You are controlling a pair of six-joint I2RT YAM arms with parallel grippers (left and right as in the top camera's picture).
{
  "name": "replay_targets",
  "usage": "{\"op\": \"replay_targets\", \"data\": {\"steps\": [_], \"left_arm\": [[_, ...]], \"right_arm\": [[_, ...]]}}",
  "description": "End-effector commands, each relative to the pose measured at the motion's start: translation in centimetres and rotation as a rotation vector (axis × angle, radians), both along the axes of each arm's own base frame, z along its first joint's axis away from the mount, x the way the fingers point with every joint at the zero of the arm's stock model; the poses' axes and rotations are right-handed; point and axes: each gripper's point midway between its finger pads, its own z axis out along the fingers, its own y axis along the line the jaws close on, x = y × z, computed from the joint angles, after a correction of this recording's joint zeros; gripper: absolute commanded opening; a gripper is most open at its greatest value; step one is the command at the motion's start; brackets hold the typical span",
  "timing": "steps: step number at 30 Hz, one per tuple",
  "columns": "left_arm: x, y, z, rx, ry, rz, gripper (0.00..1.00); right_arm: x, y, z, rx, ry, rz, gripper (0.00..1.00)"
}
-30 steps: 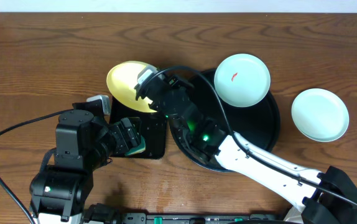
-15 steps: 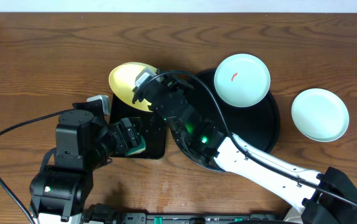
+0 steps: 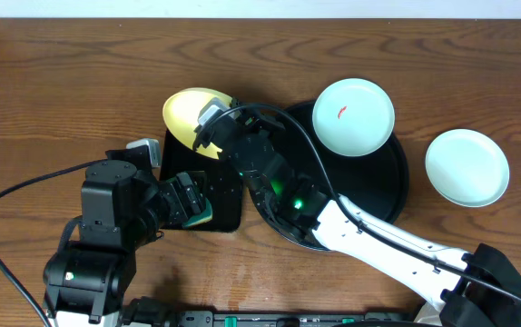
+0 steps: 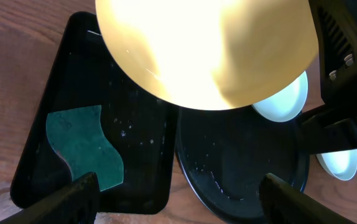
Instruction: Clean dirty plates on tray and stack at the side
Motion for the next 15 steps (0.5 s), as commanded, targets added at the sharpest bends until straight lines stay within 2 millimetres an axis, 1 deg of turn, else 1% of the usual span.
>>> {"op": "replay_targets", "data": {"steps": [1,15], "left_arm": [[0.13,0.04,0.81,-0.002,-0.018,-0.002,0.83],[0.13,0.04,0.81,-0.002,-0.018,-0.002,0.83]], "right_arm": [[-0.21,-0.16,1.93,0.024,-0.033,-0.014,0.01],[-0.21,-0.17,1.92,0.013,-0.036,-0.013,0.01]]}}
